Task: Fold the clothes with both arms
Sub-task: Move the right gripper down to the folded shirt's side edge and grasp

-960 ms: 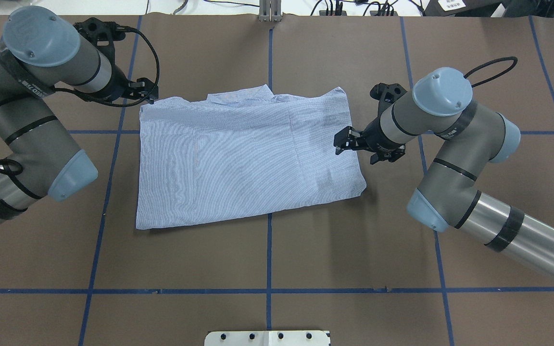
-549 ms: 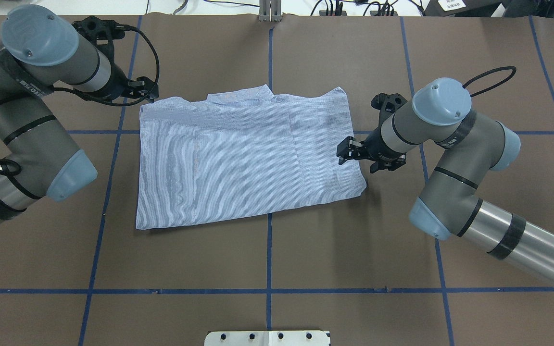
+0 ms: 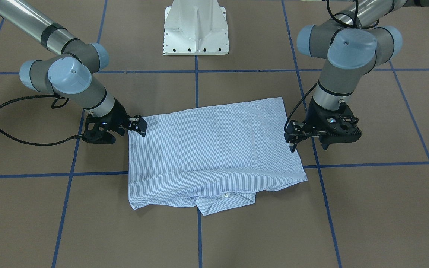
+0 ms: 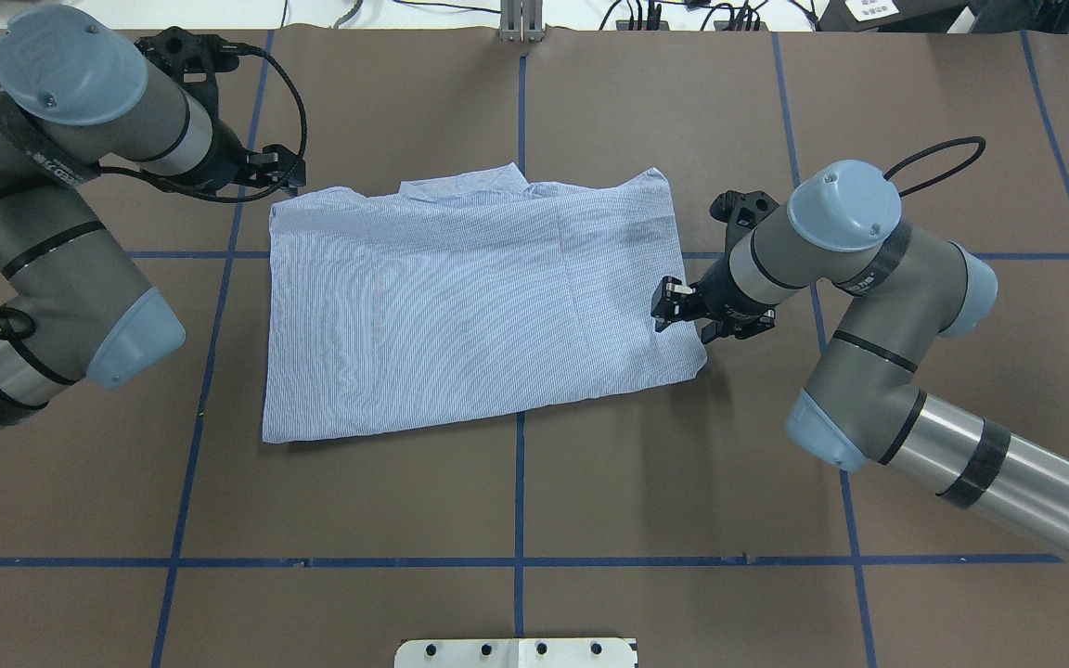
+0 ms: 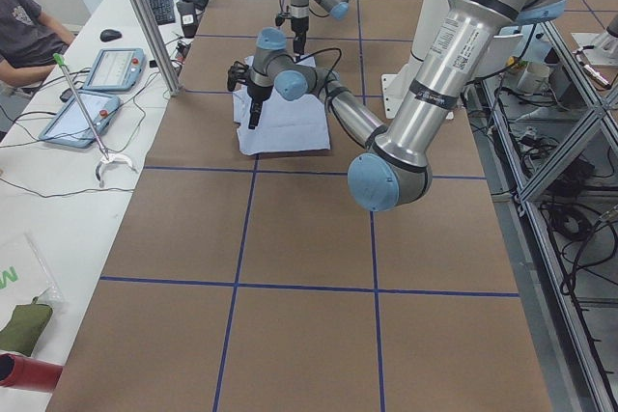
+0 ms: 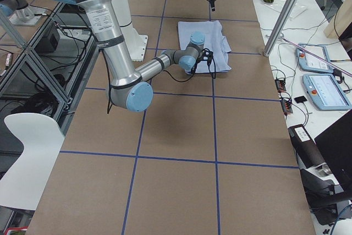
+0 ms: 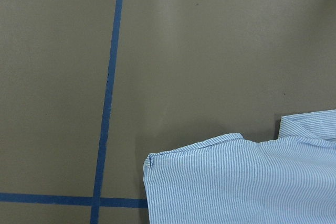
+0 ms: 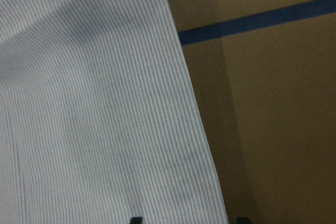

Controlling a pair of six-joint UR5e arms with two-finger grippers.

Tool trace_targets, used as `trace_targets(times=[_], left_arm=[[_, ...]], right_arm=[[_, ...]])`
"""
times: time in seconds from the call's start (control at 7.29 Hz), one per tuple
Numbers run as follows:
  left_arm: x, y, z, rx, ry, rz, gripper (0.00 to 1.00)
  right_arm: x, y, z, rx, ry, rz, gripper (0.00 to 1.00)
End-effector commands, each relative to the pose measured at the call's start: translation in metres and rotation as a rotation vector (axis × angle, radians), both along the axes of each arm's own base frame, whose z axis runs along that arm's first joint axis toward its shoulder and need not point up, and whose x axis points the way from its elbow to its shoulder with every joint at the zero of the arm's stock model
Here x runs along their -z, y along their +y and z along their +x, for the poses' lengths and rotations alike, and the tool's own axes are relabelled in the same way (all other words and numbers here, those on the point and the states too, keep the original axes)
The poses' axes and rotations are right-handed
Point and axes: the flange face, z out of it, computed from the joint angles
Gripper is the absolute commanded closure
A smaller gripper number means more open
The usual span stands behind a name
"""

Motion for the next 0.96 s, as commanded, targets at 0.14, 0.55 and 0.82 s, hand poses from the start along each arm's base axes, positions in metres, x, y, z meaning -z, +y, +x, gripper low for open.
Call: trace_targets(times=[0.14,0.55,0.82], left_arm=[[-0.003,-0.001,-0.003,0.006,-0.004,-0.003,0.00],[-0.003,-0.003,-0.005,0.009,-0.004,-0.003,0.00],[-0.002,-0.002,-0.005,0.009,-0.003,-0.002,0.00]], right_arm=[[0.002,0.002,-0.001,0.005,-0.005,0.003,0.81],[0.004,0.009,0.008,0.007,-0.016,0.008,0.83],[-0.003,0.015,0.012,0.026,-0.017,-0.010,0.83]])
